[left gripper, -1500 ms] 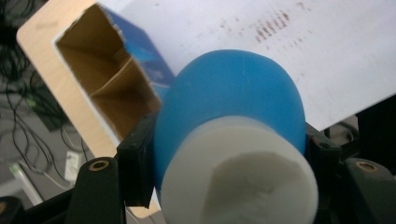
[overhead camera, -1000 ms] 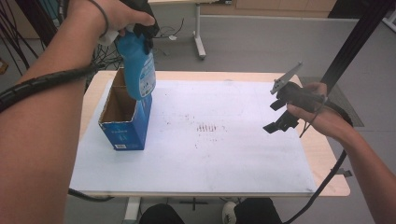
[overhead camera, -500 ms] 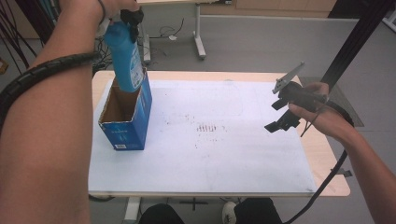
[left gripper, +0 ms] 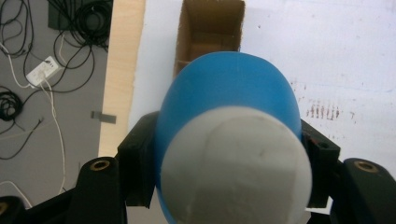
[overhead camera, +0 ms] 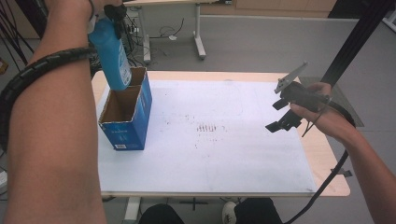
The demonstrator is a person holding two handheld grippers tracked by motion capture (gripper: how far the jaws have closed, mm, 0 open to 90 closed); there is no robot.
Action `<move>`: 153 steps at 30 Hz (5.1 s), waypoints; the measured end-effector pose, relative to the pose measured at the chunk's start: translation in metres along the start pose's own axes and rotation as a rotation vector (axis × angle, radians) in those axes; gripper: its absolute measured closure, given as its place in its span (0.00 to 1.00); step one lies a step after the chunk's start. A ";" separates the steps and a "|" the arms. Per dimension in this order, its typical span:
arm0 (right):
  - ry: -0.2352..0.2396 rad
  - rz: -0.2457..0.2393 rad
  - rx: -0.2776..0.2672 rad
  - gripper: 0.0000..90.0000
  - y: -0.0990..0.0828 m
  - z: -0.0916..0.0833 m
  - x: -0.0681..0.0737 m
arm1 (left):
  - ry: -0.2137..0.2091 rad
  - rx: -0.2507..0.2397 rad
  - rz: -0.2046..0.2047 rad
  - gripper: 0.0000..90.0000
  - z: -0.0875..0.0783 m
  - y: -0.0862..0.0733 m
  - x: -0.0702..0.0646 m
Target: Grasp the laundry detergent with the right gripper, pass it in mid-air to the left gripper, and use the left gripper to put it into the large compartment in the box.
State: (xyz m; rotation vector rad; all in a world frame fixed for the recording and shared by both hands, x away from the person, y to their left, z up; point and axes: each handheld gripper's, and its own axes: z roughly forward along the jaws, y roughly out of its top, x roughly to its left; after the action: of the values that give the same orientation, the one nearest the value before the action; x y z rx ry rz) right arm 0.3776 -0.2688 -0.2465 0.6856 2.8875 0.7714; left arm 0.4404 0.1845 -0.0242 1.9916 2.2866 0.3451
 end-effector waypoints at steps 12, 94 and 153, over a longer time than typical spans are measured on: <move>0.001 0.008 0.006 0.07 -0.003 0.003 -0.005 | -0.012 0.017 -0.034 0.41 0.013 0.004 0.007; -0.011 0.029 0.041 0.07 -0.006 0.038 -0.012 | -0.021 0.141 0.071 0.41 0.234 -0.028 0.012; -0.028 0.041 0.050 0.07 -0.007 0.039 -0.016 | -0.024 0.129 0.071 0.40 0.251 -0.032 0.016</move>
State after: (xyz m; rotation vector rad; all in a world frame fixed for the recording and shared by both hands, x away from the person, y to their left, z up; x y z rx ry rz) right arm 0.3962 -0.2629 -0.2848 0.7576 2.8843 0.6908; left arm 0.4609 0.2244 -0.2733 2.1289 2.2819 0.1816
